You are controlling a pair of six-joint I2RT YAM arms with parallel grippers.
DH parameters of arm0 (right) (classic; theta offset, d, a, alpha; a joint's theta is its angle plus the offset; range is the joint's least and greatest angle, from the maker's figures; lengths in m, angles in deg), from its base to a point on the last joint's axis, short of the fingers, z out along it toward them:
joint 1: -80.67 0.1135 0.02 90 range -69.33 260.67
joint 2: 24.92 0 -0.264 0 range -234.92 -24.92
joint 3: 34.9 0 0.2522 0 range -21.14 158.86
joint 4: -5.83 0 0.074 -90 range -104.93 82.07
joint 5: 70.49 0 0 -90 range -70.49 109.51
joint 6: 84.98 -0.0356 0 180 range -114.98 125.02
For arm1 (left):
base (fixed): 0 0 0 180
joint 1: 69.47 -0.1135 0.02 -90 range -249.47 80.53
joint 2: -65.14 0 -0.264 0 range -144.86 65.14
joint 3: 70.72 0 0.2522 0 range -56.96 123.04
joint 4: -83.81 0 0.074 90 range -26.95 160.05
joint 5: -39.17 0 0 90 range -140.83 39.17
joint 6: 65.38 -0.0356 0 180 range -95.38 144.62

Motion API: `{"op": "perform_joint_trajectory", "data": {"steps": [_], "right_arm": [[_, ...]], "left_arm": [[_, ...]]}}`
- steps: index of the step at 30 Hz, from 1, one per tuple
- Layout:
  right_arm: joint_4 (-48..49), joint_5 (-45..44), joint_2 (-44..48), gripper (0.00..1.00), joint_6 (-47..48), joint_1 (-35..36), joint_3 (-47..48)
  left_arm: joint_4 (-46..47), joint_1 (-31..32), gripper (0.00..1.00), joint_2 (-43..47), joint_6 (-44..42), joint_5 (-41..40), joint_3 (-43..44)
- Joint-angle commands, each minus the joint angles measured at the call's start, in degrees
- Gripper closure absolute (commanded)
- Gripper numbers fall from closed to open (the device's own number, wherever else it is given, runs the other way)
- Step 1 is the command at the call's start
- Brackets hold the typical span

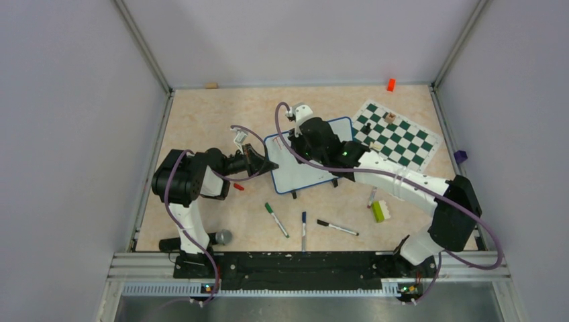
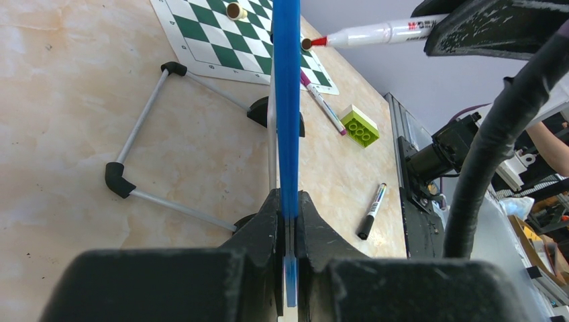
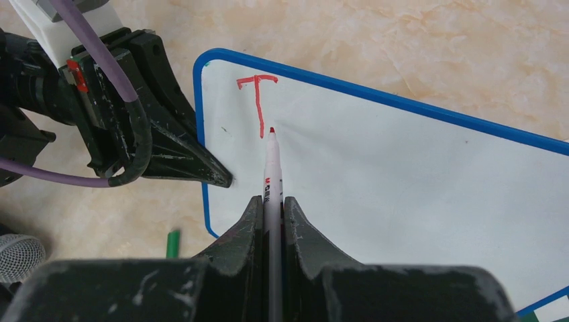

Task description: Write a sentence on the whiteboard

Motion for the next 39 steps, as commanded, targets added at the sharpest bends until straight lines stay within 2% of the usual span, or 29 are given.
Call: {"op": "perform_joint_trajectory", "data": {"steps": [1,20,39], "right_arm": [[1.9,-1.7,-0.1,1.0,0.3,-0.1,3.6],[1.9,-4.5,-1.5,1.0,0.5,-0.1,4.6],[0.8,-2.2,-3.0,1.0,1.2,-0.1,5.5]], "left_arm": [[5.4,0.5,1.0,0.4,-2.9,3.9,-0.1],[5.4,0.5,1.0,0.5,-3.2,3.9,-0.2],[5.4,0.5,1.0,0.4,-3.2,4.1,-0.1]]}}
